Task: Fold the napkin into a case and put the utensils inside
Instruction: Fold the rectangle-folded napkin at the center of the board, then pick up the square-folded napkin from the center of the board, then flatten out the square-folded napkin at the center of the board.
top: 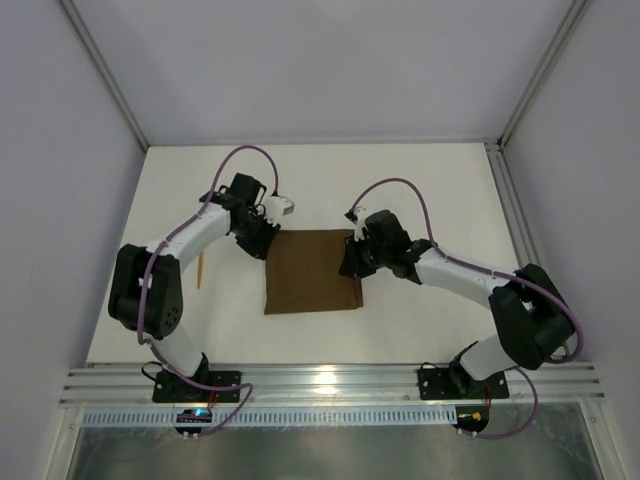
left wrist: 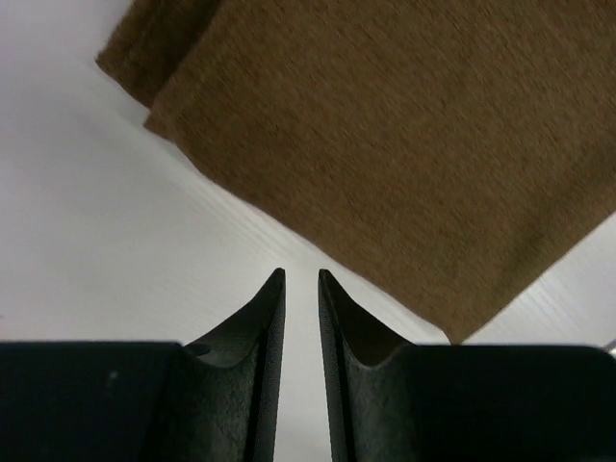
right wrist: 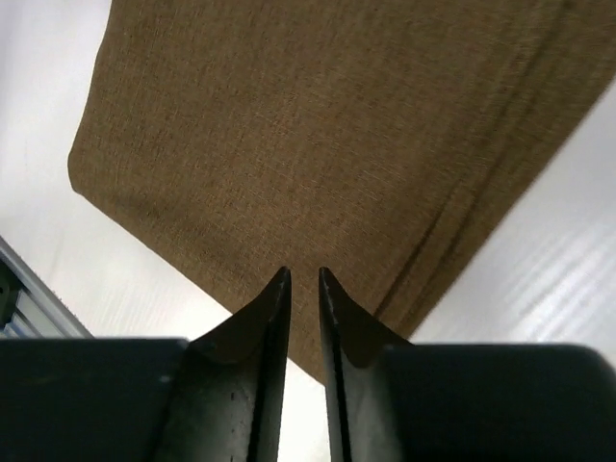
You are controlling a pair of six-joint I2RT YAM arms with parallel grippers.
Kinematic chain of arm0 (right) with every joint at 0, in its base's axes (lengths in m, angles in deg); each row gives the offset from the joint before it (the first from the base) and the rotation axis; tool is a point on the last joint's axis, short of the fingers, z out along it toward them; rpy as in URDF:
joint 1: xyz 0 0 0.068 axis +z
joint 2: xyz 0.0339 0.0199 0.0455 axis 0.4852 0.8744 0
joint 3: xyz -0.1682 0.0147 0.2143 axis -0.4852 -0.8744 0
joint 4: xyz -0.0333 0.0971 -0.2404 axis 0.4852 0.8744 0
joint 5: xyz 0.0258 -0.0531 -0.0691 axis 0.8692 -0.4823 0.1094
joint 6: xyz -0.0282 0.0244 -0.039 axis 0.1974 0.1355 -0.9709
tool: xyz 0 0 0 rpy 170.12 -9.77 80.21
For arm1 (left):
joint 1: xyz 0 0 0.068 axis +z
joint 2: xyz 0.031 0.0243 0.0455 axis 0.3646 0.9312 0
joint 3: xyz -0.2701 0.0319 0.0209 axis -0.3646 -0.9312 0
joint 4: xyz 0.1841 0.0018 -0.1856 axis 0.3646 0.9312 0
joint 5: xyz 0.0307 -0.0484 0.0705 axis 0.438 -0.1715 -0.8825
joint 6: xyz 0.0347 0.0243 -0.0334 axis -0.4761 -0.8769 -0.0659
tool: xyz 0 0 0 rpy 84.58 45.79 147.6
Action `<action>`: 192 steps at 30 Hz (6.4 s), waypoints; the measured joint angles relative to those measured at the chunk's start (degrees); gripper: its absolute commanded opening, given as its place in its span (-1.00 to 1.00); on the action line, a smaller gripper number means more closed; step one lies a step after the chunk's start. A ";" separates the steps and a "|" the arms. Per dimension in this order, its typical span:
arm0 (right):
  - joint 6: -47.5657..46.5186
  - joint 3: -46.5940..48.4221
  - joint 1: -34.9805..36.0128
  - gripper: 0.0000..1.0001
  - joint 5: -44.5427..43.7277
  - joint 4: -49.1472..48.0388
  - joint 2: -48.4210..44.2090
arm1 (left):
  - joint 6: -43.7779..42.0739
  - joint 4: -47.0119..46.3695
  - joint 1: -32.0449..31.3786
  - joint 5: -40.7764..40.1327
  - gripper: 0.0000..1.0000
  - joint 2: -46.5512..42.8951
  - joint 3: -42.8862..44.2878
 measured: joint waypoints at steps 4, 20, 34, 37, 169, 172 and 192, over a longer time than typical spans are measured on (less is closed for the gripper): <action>2.64 -1.46 0.37 -0.86 4.46 -4.81 6.16 | 0.35 -6.03 0.00 0.46 -0.54 5.03 0.87; 1.75 -4.02 -7.23 -0.92 8.35 -8.98 12.07 | 5.18 -16.11 0.00 -6.73 -0.58 17.40 6.58; -8.44 -0.46 -8.00 -0.03 1.05 4.31 0.90 | 5.31 -13.05 -0.68 -6.62 0.17 10.21 6.64; -8.41 -0.55 -9.20 0.04 1.03 4.96 -1.03 | 3.43 -11.80 -3.74 -7.61 0.20 1.81 5.29; -47.34 17.84 22.12 -0.94 34.95 43.01 -16.96 | -11.02 29.77 -23.37 0.13 -1.00 -36.09 9.46; -50.14 17.92 18.01 -0.94 36.98 45.48 -13.70 | -10.54 29.86 -22.93 -1.31 -1.00 -35.43 6.75; -54.88 30.32 -8.04 -0.94 28.17 43.06 20.72 | -9.22 12.76 -9.16 -7.56 -1.00 -0.74 10.23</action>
